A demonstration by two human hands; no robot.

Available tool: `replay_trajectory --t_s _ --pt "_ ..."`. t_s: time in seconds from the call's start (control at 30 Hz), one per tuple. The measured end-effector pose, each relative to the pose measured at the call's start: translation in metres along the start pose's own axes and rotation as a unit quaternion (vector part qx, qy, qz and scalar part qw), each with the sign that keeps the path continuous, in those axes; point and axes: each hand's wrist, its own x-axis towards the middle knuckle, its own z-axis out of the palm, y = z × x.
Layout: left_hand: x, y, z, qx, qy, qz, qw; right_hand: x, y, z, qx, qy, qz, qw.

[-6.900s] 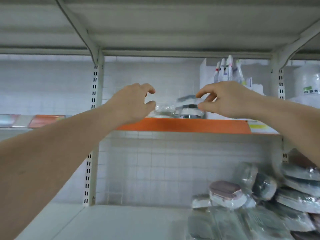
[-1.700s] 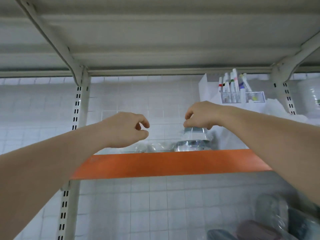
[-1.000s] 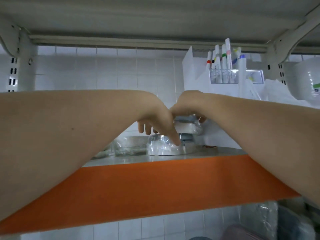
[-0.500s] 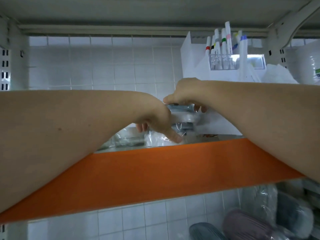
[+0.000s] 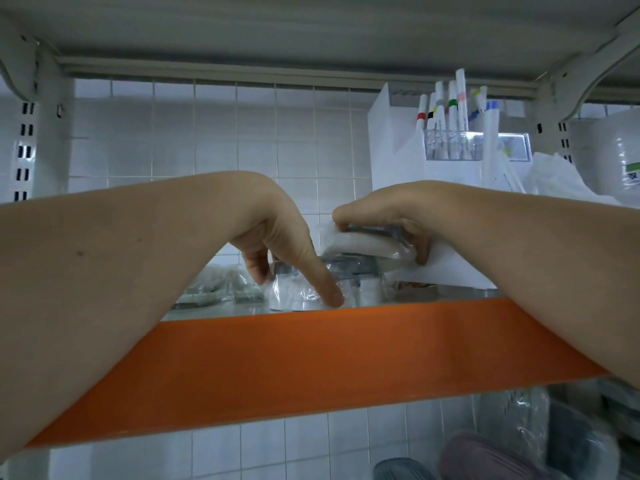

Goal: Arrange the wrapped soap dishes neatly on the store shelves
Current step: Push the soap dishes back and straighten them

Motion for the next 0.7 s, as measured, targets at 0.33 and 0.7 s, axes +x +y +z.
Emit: replay_trajectory --t_s 0.33,0.7 --pt "-0.006 0.0 0.014 -0.066 0.003 -0.028 0.997 0.007 0.002 0.007 0.093 0.054 -0.028 0.994" --pt "-0.045 -0.026 0.02 -0.093 0.284 0.026 0.954 -0.039 0.001 0.0 0.135 0.266 -0.247 0.922"
